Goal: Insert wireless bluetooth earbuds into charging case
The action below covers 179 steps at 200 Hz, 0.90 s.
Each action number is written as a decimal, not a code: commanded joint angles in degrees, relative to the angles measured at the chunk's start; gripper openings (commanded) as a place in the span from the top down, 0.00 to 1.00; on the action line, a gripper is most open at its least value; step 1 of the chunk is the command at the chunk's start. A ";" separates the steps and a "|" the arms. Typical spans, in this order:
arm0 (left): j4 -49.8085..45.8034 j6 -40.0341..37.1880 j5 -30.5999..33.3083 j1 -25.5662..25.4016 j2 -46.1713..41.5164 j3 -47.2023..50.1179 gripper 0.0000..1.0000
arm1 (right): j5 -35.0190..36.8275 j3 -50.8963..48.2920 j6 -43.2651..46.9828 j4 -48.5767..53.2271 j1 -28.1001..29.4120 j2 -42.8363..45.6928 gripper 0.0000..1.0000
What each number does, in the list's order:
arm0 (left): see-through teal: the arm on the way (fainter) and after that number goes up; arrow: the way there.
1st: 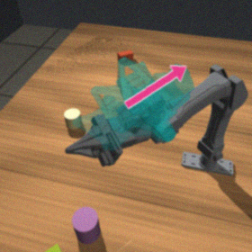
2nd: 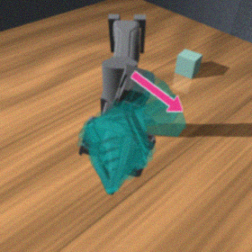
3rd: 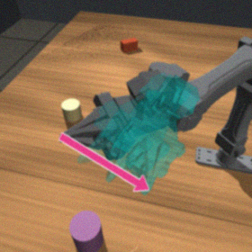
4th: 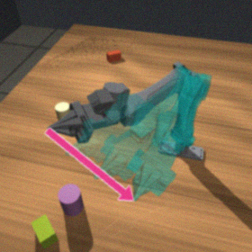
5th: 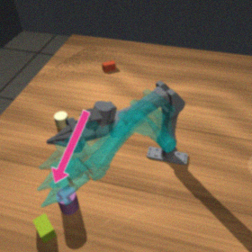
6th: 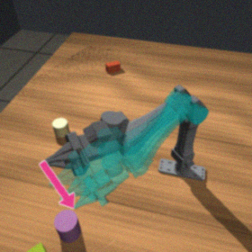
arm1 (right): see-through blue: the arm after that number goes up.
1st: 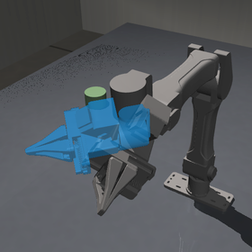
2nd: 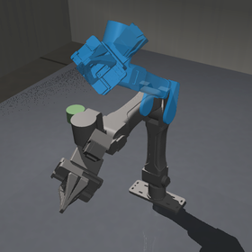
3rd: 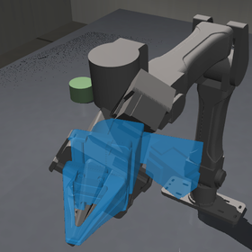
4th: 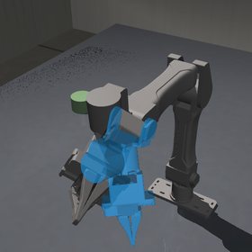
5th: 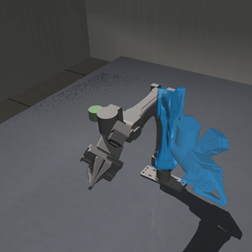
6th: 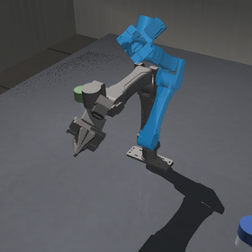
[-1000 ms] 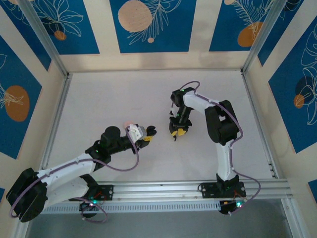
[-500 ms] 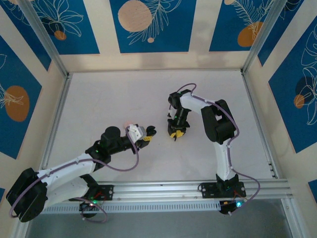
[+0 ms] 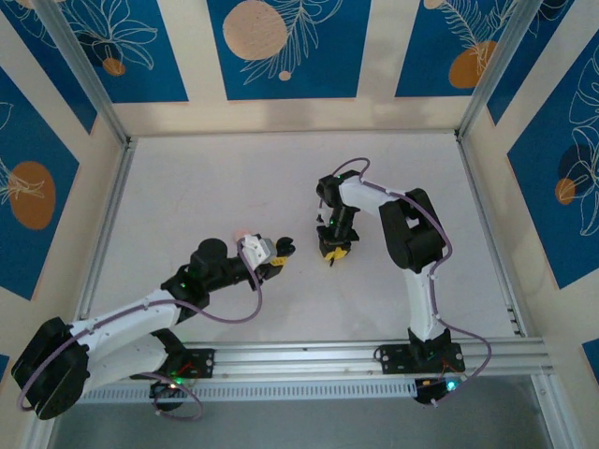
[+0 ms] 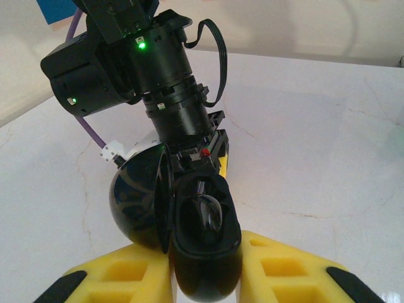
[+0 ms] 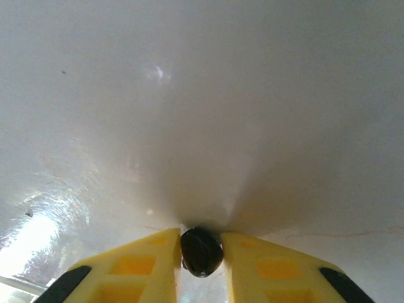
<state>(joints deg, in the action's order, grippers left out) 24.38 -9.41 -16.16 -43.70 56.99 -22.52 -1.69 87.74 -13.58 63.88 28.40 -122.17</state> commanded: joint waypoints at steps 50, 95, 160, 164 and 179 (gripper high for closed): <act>-0.22 0.20 0.85 -0.51 -0.59 0.46 0.74 | 4.46 -5.34 -0.42 -6.78 1.91 4.54 0.84; 2.57 1.59 1.39 -0.51 3.37 0.65 0.74 | 5.18 -9.69 -1.16 -12.34 2.01 11.82 0.86; 11.90 5.24 0.58 -0.51 15.87 -0.05 0.75 | 5.03 -20.80 -4.02 -24.73 2.33 28.07 0.86; 12.59 5.42 0.40 -0.51 16.74 -0.27 0.75 | 4.92 -21.37 -4.00 -25.47 2.37 29.04 0.86; 14.96 6.18 -1.02 -0.50 19.70 -1.25 0.75 | 4.45 -24.20 -4.03 -28.86 2.55 33.40 0.86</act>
<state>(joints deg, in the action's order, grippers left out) 32.29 -5.54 -15.33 -43.75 72.86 -22.33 3.22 67.29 -16.12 42.02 30.22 -95.04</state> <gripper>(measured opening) 0.251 0.144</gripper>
